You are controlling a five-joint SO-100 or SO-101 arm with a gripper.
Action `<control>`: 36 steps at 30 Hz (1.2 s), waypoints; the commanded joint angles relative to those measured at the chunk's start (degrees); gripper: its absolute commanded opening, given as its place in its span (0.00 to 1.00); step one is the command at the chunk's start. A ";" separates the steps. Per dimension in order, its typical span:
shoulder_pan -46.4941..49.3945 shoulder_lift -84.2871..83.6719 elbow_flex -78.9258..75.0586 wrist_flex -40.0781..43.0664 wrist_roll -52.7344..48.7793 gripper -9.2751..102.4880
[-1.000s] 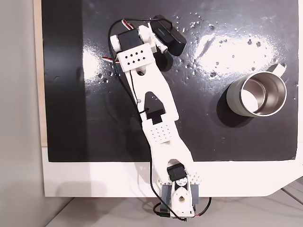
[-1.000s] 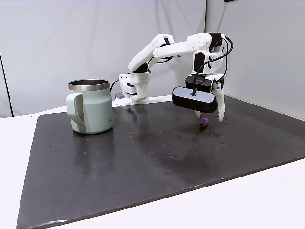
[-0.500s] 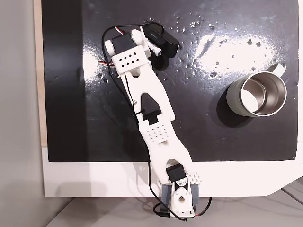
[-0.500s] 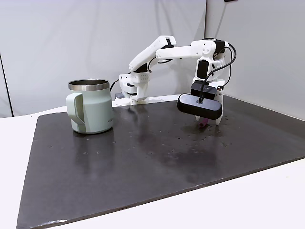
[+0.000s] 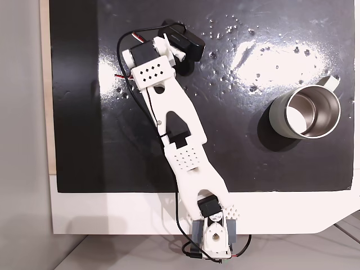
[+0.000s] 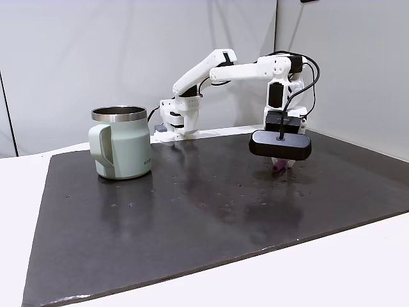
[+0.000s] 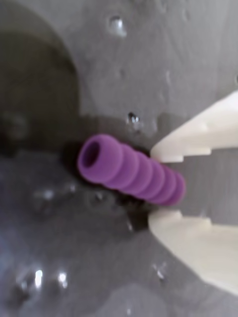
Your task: Grasp a pengrip and put it in the cup.
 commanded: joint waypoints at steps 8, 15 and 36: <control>3.25 0.09 -7.82 6.06 0.79 0.08; 3.25 17.84 0.97 6.33 1.14 0.08; 22.85 84.02 55.90 6.15 -11.69 0.08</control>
